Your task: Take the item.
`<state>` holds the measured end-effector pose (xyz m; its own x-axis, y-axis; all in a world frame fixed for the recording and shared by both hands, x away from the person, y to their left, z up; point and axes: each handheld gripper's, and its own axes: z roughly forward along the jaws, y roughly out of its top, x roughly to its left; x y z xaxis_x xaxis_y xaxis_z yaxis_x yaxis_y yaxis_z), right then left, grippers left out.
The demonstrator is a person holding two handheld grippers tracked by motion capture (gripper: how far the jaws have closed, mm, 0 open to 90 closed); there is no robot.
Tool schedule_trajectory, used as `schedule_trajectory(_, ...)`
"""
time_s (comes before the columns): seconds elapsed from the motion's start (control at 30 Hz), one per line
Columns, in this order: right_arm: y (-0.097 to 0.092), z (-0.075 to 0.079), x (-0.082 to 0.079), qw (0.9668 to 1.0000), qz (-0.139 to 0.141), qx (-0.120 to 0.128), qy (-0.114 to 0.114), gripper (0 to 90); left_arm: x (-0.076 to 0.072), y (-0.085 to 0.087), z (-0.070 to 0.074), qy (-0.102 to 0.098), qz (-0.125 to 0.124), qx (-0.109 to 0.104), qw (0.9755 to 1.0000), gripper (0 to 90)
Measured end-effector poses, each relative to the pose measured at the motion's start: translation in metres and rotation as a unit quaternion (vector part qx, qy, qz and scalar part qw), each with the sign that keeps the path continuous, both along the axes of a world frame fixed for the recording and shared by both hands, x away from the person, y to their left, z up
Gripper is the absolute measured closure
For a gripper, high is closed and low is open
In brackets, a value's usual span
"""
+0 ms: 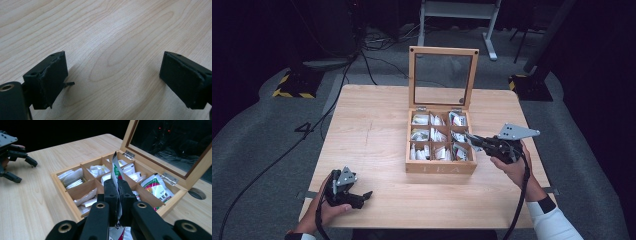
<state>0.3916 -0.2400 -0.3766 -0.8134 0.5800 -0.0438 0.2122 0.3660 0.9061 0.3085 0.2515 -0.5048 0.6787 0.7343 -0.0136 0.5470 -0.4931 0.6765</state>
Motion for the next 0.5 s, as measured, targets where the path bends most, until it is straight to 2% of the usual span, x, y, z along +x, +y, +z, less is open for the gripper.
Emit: schedule_trajectory(0.5,0.017,0.001,-0.020,0.9986,0.052,-0.006,-0.001,87.5,0.000,0.000,0.000,0.000,0.000,0.000,1.0000,8.4)
